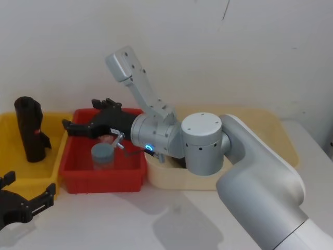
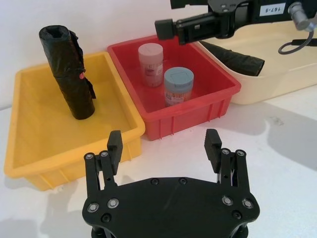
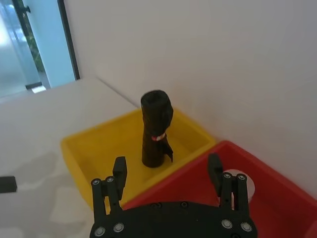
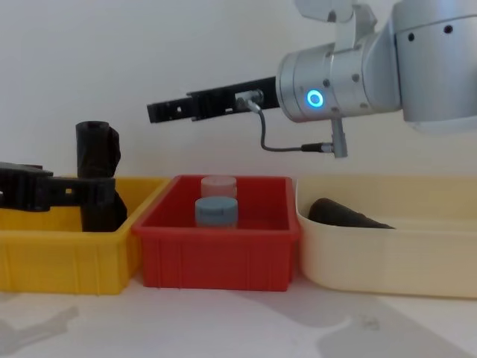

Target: Pick up the garbage bag with the one hand and transfer it to the other hand.

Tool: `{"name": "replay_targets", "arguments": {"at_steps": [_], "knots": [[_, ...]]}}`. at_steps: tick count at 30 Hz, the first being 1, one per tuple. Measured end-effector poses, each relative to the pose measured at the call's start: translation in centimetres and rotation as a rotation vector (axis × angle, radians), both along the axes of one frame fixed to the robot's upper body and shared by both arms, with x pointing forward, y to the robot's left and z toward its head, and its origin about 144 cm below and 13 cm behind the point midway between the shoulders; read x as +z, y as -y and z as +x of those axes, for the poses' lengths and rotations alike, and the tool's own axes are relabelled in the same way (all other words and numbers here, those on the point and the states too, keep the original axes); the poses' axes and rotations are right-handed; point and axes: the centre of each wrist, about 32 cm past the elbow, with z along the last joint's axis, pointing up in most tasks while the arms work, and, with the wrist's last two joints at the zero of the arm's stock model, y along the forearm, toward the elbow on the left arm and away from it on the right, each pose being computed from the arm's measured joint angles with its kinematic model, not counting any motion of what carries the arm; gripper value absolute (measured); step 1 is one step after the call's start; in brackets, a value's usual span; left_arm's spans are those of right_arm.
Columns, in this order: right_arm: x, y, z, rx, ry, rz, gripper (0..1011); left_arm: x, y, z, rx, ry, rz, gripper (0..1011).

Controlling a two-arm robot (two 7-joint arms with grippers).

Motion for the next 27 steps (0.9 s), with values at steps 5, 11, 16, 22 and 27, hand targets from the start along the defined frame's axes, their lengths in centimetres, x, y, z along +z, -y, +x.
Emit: {"name": "replay_targets", "arguments": {"at_steps": [5, 11, 16, 22, 27], "knots": [[-0.4, 0.1, 0.3, 0.0, -0.004, -0.028, 1000, 0.0, 0.0, 0.0, 0.001, 0.0, 0.0, 1001], [-0.8, 0.2, 0.8, 0.003, -0.009, -0.059, 1000, 0.0, 0.0, 0.0, 0.001, 0.0, 0.0, 1000], [-1.2, 0.3, 1.2, 0.007, -0.012, -0.083, 1000, 0.0, 0.0, 0.0, 0.002, -0.001, 0.0, 1001], [-1.8, 0.6, 1.6, 0.016, -0.021, -0.12, 1000, 0.0, 0.0, 0.0, 0.002, -0.001, 0.0, 1001], [-2.3, 0.9, 1.8, 0.022, -0.03, -0.146, 1000, 0.0, 0.0, 0.0, 0.001, -0.001, 0.0, 1001]]}}
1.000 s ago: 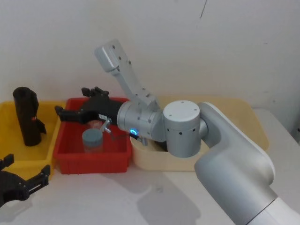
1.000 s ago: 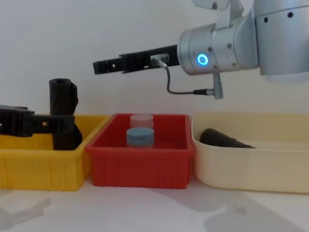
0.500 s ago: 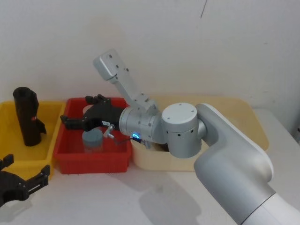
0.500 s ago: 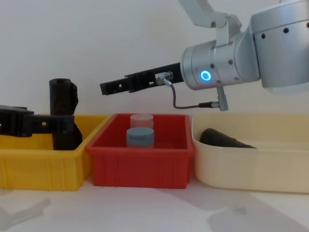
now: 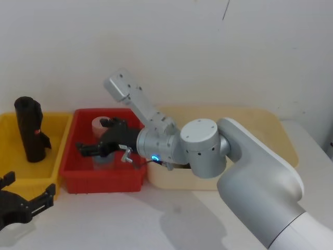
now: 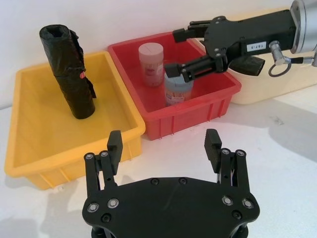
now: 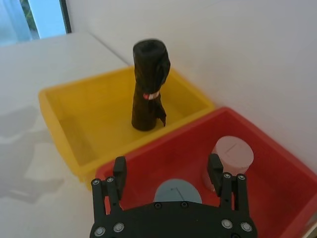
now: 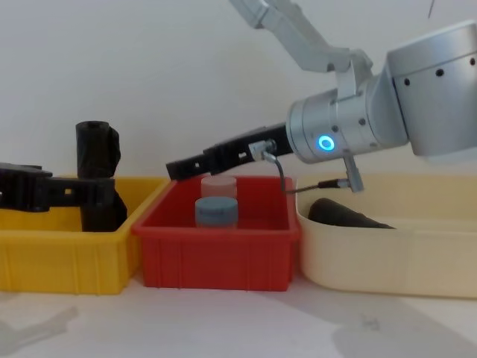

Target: Pick up the garbage bag with the one hand and transfer it to the other hand.

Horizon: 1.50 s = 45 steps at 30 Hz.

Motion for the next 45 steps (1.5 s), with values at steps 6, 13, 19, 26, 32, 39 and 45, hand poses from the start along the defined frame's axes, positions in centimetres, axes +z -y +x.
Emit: {"name": "replay_targets", "arguments": {"at_steps": [6, 13, 19, 26, 32, 39, 45], "knots": [[-0.8, 0.5, 0.3, 0.003, -0.013, -0.035, 1000, 0.0, 0.0, 0.0, 0.0, 0.0, 0.0, 1001], [-1.4, 0.8, 0.5, -0.004, -0.02, -0.057, 1000, 0.0, 0.0, 0.0, 0.0, 0.0, 0.0, 1001], [-1.9, 0.8, 0.8, -0.013, -0.029, -0.07, 1000, 0.0, 0.0, 0.0, 0.0, 0.0, 0.0, 1001], [-2.2, 0.8, 1.0, -0.022, -0.038, -0.08, 1000, 0.0, 0.0, 0.0, 0.0, 0.0, 0.0, 1001], [-2.5, 0.9, 1.2, -0.034, -0.052, -0.086, 1000, 0.0, 0.0, 0.0, 0.0, 0.0, 0.0, 1001], [-2.6, 0.9, 1.3, -0.054, -0.069, -0.066, 873, 0.0, 0.0, 0.0, 0.0, 0.0, 0.0, 1001], [-2.6, 0.7, 1.3, -0.073, -0.089, -0.035, 737, 0.0, 0.0, 0.0, 0.0, 0.0, 0.0, 1001]]}}
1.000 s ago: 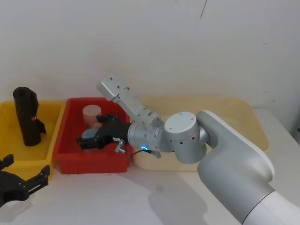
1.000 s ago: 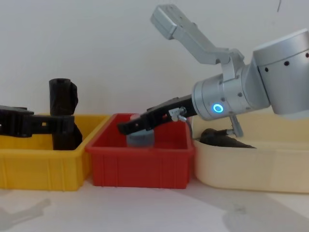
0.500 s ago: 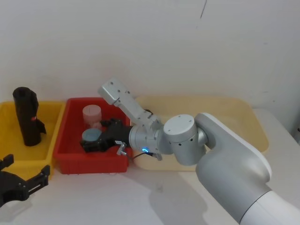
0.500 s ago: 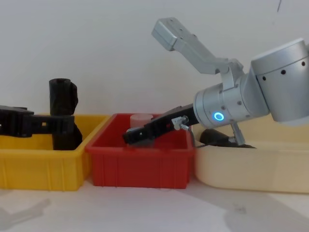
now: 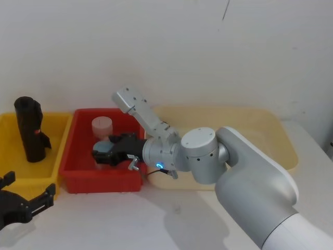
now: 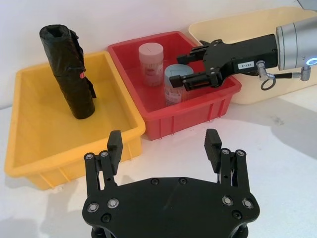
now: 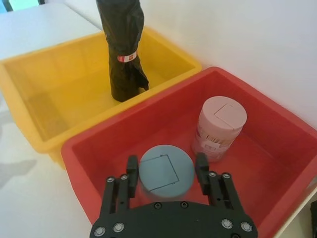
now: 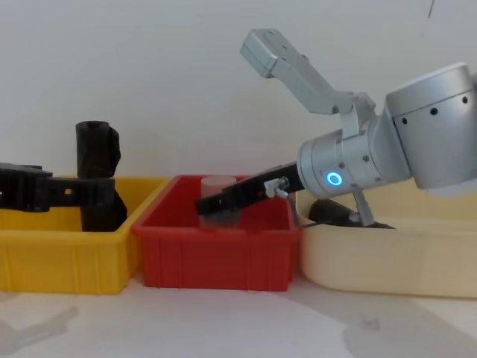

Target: Pick up the garbage bag with the one hand and transfer it to the other hand.

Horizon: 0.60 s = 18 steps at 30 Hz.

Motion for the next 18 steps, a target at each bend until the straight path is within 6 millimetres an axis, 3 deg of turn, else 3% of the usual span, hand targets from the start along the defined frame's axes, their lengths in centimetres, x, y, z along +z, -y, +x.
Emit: {"name": "replay_targets", "arguments": {"at_steps": [4, 18], "knots": [[0.03, -0.13, -0.01, -0.012, -0.012, 0.018, 641, 0.0, 0.0, 0.0, 0.0, 0.0, 0.0, 1001], [0.58, -0.35, -0.21, -0.05, -0.041, 0.102, 641, 0.0, 0.0, 0.0, 0.0, 0.0, 0.0, 1001]]}}
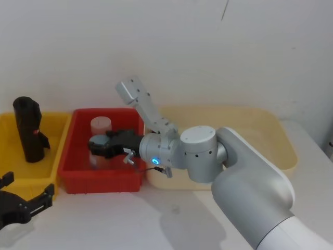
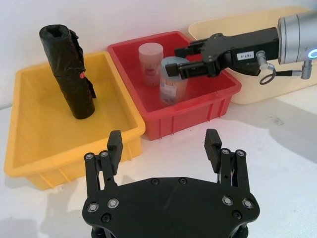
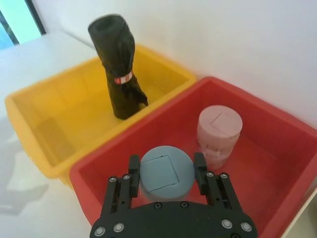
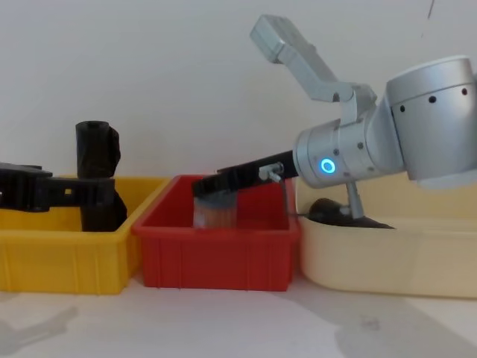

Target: Pick up the garbage bag with the one hand and transfer it to the other hand.

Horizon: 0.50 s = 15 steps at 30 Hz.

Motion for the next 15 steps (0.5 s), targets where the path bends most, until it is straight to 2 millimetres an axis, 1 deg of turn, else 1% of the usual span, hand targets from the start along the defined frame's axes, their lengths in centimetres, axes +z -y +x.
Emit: {"name": "replay_targets", "arguments": {"at_steps": [9, 15], "knots": [[1.7, -0.1, -0.1, -0.021, 0.013, 0.094, 641, 0.0, 0.0, 0.0, 0.0, 0.0, 0.0, 1001], [3.2, 0.6, 0.1, -0.04, 0.039, 0.146, 641, 0.0, 0.0, 0.0, 0.0, 0.0, 0.0, 1001]]}}
